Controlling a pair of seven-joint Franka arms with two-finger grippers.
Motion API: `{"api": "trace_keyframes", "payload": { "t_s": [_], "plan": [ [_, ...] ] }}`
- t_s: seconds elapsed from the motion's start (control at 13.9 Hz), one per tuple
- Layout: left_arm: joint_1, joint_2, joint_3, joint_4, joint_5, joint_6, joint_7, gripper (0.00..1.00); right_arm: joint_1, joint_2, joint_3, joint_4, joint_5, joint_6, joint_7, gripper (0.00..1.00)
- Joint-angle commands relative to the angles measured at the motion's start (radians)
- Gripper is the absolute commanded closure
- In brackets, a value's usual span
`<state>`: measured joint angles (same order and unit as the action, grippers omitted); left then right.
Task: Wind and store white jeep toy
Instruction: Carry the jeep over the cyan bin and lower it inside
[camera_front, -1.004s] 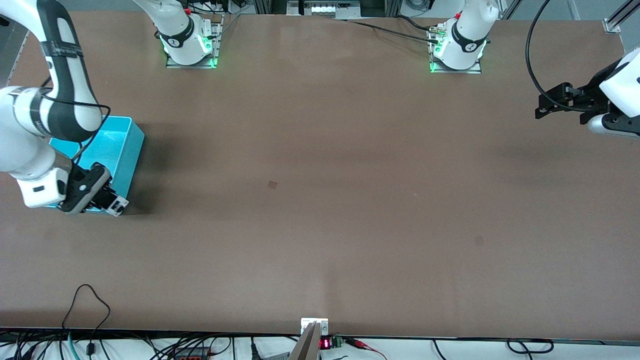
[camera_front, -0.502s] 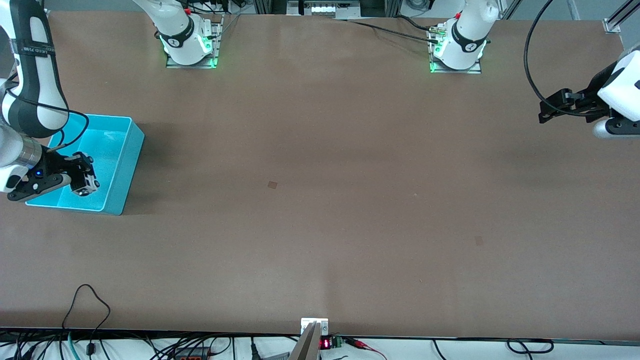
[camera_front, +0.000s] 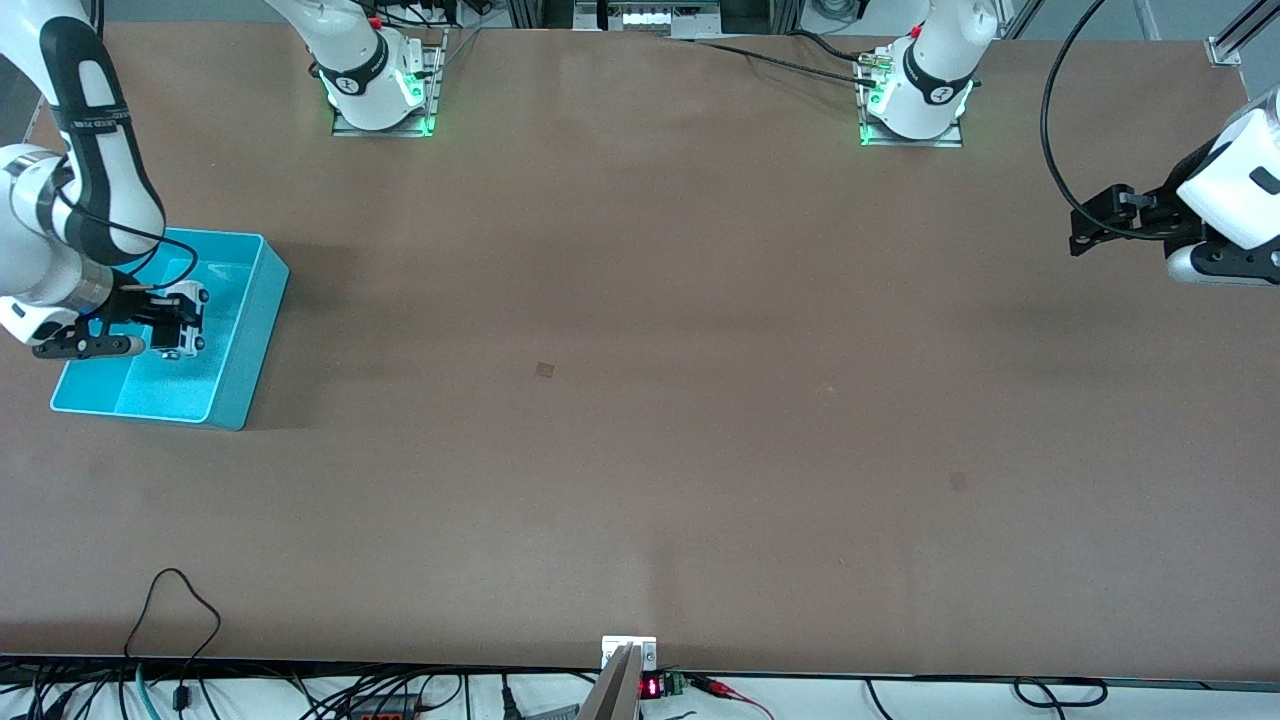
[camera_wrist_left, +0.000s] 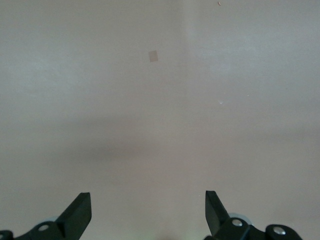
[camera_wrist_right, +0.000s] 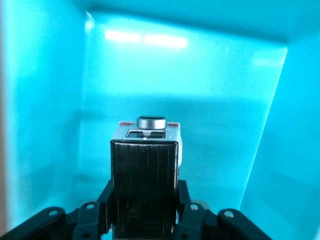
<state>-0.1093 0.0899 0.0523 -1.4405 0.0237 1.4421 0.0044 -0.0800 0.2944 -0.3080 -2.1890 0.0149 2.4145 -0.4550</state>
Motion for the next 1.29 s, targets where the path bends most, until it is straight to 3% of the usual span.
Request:
{"api": "trace_keyframes", "payload": {
  "t_s": [0.0, 0.22, 0.36, 0.57, 0.65, 0.86, 1.0, 1.22],
  "plan": [
    [0.017, 0.004, 0.001, 0.011, 0.015, 0.008, 0.032, 0.0, -0.01, -0.015, -0.002, -0.087, -0.004, 0.097, 0.021, 1.0],
    [0.028, -0.005, 0.0, -0.006, 0.009, 0.023, 0.026, 0.0, -0.012, 0.015, 0.0, -0.087, -0.003, 0.1, 0.022, 0.97],
    [0.028, -0.004, 0.0, -0.005, 0.01, 0.023, 0.029, 0.0, -0.012, 0.023, 0.0, -0.087, -0.003, 0.097, 0.022, 0.77],
    [0.028, -0.002, 0.007, -0.005, 0.016, 0.027, 0.034, 0.0, -0.011, 0.028, 0.0, -0.087, -0.003, 0.091, 0.024, 0.37],
    [0.042, -0.002, 0.009, -0.015, 0.006, 0.049, 0.037, 0.0, -0.011, 0.028, 0.0, -0.086, -0.003, 0.089, 0.024, 0.32],
    [0.049, -0.059, 0.009, -0.096, 0.007, 0.124, 0.04, 0.0, -0.003, -0.003, 0.0, -0.08, -0.003, 0.075, 0.018, 0.0],
    [0.049, -0.096, 0.001, -0.167, 0.007, 0.165, 0.04, 0.0, 0.0, -0.049, 0.001, -0.064, -0.003, 0.034, 0.006, 0.0],
    [0.06, -0.127, -0.043, -0.196, 0.019, 0.166, 0.037, 0.0, 0.04, -0.116, 0.007, -0.005, -0.004, -0.076, 0.005, 0.0]
  ]
}}
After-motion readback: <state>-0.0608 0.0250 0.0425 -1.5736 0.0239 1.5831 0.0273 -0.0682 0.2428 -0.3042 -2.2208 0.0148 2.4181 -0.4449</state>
